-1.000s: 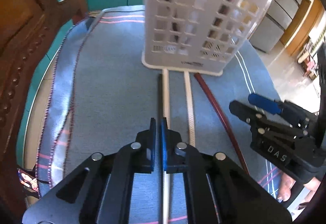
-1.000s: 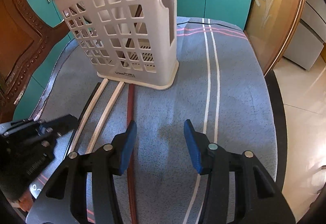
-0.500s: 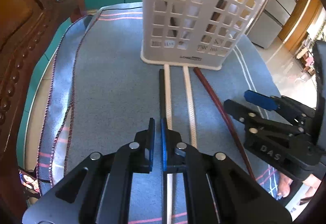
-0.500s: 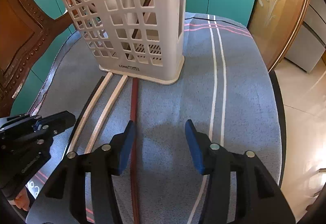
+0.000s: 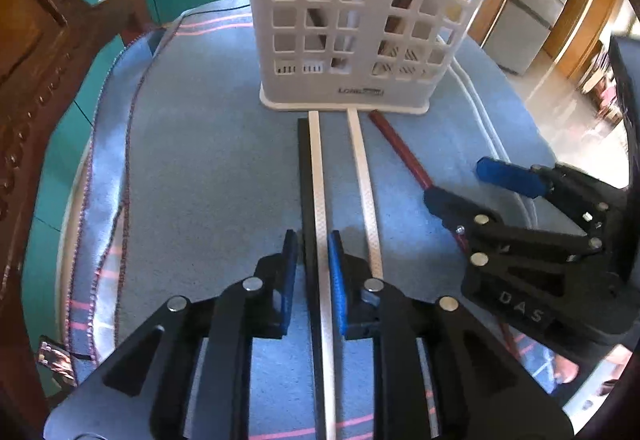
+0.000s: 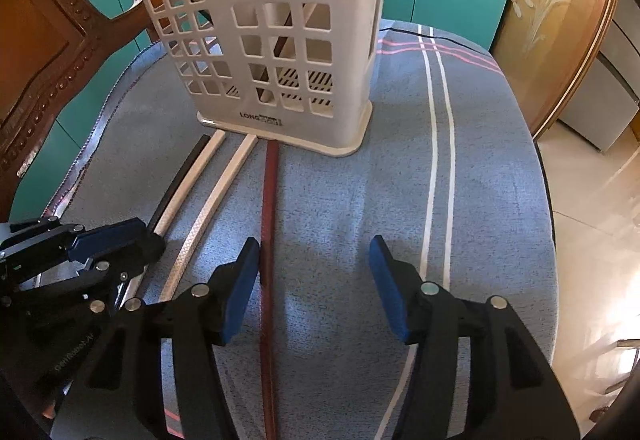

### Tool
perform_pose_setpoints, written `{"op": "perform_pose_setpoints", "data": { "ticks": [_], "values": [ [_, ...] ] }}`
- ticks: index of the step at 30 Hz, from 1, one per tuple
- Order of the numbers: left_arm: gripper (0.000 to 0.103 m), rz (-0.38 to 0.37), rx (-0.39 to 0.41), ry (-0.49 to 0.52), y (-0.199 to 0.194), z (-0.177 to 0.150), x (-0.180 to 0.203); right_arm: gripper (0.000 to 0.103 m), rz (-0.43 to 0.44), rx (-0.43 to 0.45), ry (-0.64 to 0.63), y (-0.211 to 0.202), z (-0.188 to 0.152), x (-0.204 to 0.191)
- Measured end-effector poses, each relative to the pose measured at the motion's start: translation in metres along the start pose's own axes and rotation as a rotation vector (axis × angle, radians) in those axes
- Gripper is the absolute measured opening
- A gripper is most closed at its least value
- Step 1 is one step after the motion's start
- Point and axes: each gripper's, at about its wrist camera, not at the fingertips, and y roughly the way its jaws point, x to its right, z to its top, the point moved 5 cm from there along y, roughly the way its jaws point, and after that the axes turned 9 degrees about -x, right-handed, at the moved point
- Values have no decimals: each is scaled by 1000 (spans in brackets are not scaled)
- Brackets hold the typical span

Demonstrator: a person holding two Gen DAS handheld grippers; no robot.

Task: Organize utensils
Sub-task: 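Grasp a black stick with the left tool while the right tool grasps the red stick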

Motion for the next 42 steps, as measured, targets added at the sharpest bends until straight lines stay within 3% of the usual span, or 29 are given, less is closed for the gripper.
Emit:
{"op": "perform_pose_setpoints", "data": {
  "ticks": [3,15,25,30,34,36,37,38,42],
  "values": [
    [13,2,2,-25,2,1,-4,56,-8,3,-8,1,0,-2],
    [13,-124,93,-108,-25,4,-19,52,-9,6,-29,0,-4,-8],
    [13,-51,31,-134,-3,9,-31,52,-32,21,-37,3,-4,-17],
    [22,-15,25,-189,8,27,-48,52,-39,39,-37,5,-1,-20],
    [23,13,10,-194,19,35,-48,52,-41,57,-34,7,3,-25],
    [20,44,8,-160,21,36,-42,33,-30,48,-51,6,3,-29],
    [12,32,4,-151,21,34,-38,13,-15,37,-59,4,3,-31],
    [10,8,-3,-137,20,32,-34,7,-4,18,-58,3,2,-32],
    [8,-38,-26,-90,17,17,-23,6,59,-46,-30,-1,0,-24]
  ]
}}
